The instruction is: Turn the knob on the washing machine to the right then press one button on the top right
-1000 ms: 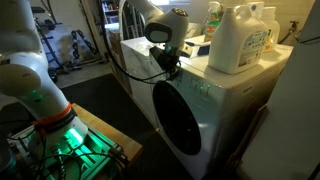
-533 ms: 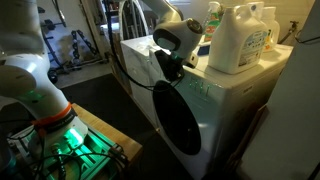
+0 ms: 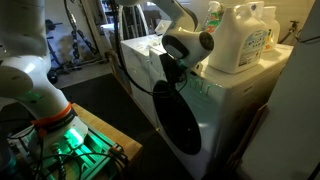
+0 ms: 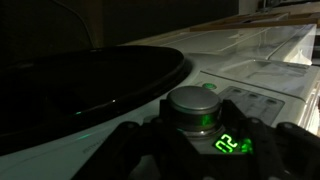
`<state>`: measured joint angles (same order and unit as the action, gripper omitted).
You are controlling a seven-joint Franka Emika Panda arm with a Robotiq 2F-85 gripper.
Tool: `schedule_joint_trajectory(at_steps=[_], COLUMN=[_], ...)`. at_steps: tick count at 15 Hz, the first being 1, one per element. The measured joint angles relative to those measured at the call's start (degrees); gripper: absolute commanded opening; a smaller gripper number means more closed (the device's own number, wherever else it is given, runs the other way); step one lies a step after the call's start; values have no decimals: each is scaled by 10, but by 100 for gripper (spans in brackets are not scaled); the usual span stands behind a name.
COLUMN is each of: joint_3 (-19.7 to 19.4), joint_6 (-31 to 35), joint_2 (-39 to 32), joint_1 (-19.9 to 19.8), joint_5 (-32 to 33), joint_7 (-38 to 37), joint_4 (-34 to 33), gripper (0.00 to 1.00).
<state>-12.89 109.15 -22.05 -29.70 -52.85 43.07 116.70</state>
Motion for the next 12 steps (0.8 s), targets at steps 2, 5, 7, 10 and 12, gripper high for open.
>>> schedule_joint_trajectory(at_steps=[2, 5, 7, 10, 12], joint_3=[-2, -4, -10, -17, -18], joint_6=[-3, 4, 29, 97, 149], joint_2=[-1, -1, 10, 59, 105], joint_1=[0, 7, 23, 60, 84], joint_5=[-1, 5, 36, 113, 174], joint_7=[0, 6, 6, -26, -64], joint_4=[-2, -6, -3, 26, 57], gripper=[89, 100, 100, 100, 100])
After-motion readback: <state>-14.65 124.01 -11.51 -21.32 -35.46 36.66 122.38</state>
